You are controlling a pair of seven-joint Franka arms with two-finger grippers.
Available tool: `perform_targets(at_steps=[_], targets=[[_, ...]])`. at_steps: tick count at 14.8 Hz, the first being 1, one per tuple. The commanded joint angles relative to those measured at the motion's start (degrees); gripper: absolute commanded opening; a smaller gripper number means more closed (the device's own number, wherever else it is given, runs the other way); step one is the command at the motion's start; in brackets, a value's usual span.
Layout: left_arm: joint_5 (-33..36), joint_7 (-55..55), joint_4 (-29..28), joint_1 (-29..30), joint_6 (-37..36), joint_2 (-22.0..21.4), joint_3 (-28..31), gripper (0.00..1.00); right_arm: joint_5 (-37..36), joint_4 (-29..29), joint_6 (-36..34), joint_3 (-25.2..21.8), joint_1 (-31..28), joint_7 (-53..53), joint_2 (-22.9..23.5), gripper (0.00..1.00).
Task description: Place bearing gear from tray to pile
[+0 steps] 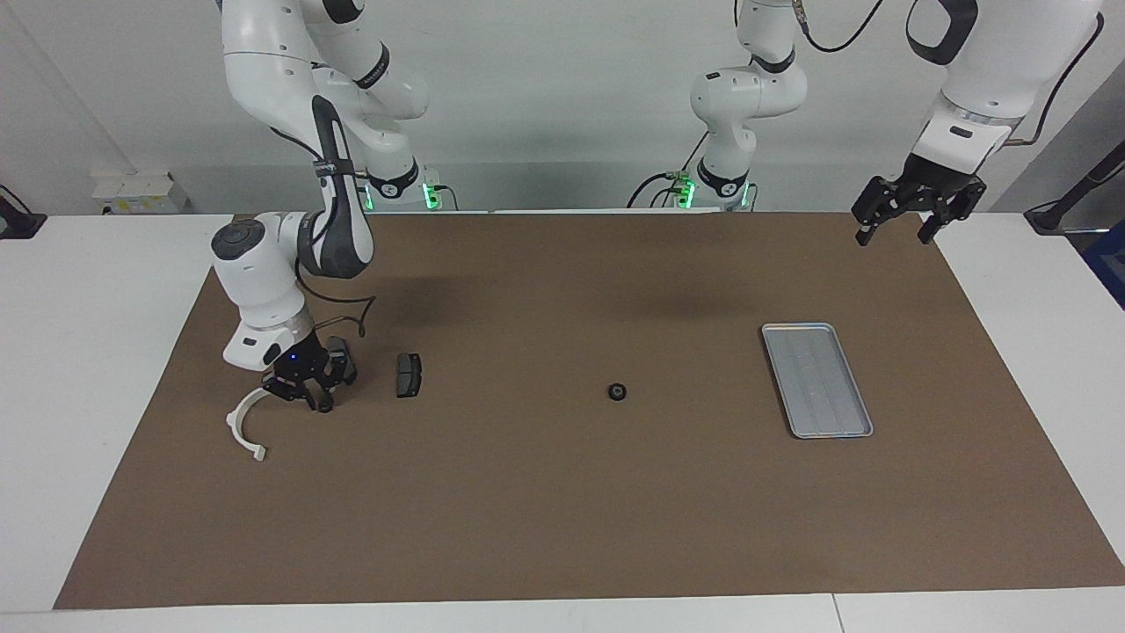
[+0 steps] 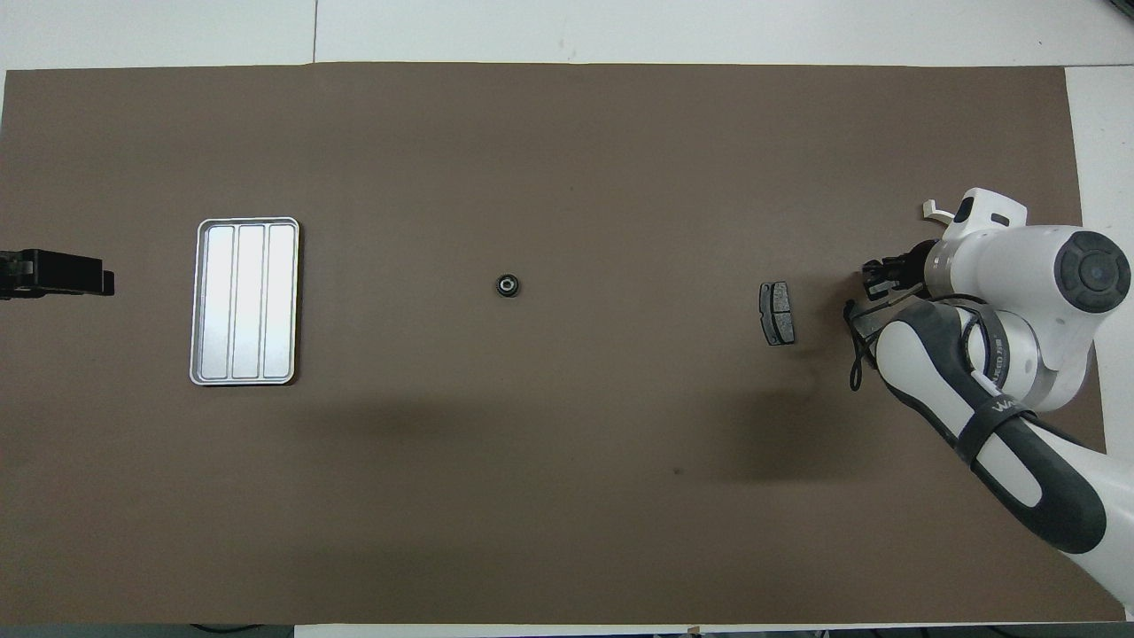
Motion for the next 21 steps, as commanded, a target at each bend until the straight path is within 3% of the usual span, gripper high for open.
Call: perform_targets(at_steps=[1,3,5,7,11,16,21], targets=[[0.0,0.0,-0.5,-1.3,-1.7,-1.2,0.8,1.0,1.7,-0.4,1.2,0.8,0.2,-1.0,-0.9,1.0],[0.0,-0.1,-0.6,-3.2,-3.0,-1.2,1.4,1.0,1.7,1.5,0.4,0.8,1.8,0.4,-0.7,1.0],[0.1,0.0,-0.5,-9.3,-3.6,-0.9,7.7,1.0,1.6,3.0,-1.0,0.7,3.3,1.8,-0.8,1.0],[0.1,0.0,-0.5,-10.9,-3.9,-0.9,9.4,1.0,1.1,5.5,-5.1,0.6,4.9,4.1,-1.1,1.0],[0.1,0.0,-0.4,-10.7,-3.8,-1.2,9.3,1.0,-1.4,12.6,-17.7,0.4,7.9,11.3,-2.1,1.0],[0.2,0.2,1.3,-10.2,-4.0,-0.9,9.2,1.0,-4.9,18.6,-33.7,0.4,14.6,26.5,-6.6,1.0],[0.4,0.2,3.7,-9.6,-6.9,0.5,8.8,1.0,-4.9,20.0,-39.8,0.6,22.4,43.0,-9.3,1.0]])
